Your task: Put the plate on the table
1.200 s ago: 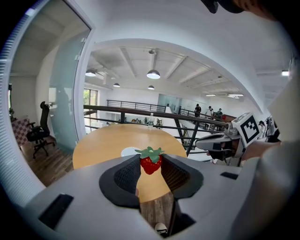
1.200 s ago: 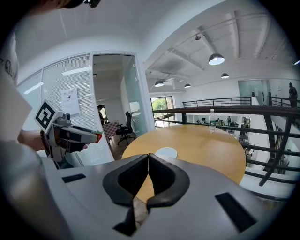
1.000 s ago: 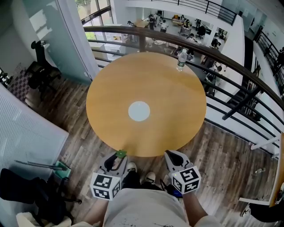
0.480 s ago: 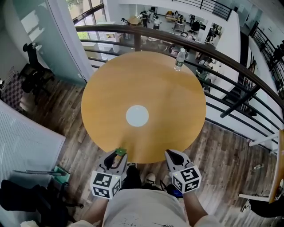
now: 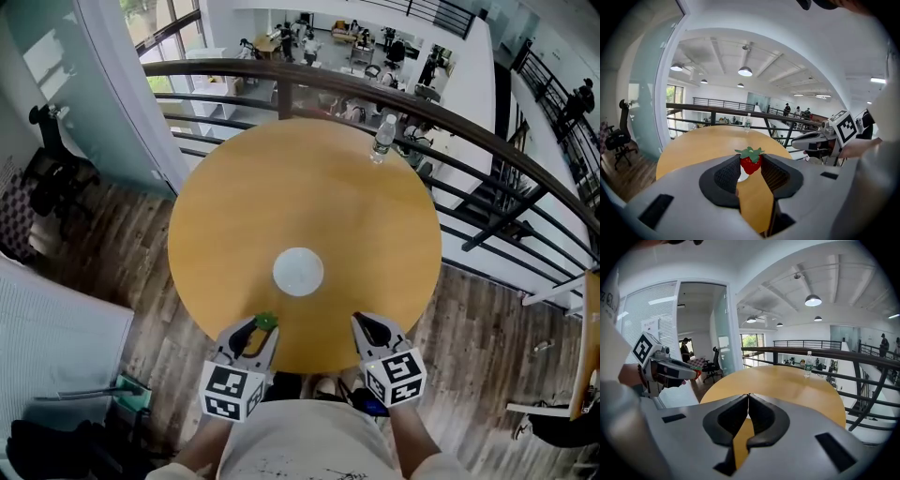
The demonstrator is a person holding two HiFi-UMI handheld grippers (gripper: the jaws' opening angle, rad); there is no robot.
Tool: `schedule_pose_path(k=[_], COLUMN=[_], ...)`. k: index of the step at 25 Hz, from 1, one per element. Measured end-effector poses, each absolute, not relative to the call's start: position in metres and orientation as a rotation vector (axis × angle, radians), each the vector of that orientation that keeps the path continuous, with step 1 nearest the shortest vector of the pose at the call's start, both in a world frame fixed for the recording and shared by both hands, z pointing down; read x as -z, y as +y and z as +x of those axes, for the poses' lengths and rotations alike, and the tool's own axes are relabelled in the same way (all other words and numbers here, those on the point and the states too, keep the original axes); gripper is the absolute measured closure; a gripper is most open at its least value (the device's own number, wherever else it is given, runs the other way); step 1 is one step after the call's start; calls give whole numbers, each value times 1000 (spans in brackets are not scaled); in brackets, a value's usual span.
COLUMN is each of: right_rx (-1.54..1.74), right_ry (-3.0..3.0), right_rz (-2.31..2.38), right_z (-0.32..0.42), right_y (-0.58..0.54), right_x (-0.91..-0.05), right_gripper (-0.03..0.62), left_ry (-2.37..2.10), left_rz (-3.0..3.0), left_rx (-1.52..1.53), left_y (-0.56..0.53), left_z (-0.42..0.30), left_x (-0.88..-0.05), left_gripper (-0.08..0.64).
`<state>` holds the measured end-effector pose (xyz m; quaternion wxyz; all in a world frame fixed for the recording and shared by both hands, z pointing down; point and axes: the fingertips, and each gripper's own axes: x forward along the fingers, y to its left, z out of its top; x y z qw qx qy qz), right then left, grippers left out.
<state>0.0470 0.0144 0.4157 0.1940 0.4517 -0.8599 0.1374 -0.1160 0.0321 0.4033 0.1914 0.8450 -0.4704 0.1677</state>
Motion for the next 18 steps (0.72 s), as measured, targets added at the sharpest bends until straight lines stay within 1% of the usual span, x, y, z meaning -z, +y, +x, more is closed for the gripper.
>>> schedule_pose_path(k=[4,8,18], right_rx=[-320,-326,-383], right_ry=[-2369,-2345,-2319], right_rz=[1301,1325,1337], right_z=[33,24,36], right_y=[-8,-19,-33], right_x=[-407,-405,-410], right_gripper=[568,568,568], left_ry=[-1273,-1235,-1212], left_rz=[2403,2425,2408], left_rx=[-476,-473,-469], left_y=[10,-5,-26], left_z=[-130,-139,-131], left_x=[-403,-403,-407], left_gripper=[411,411,411])
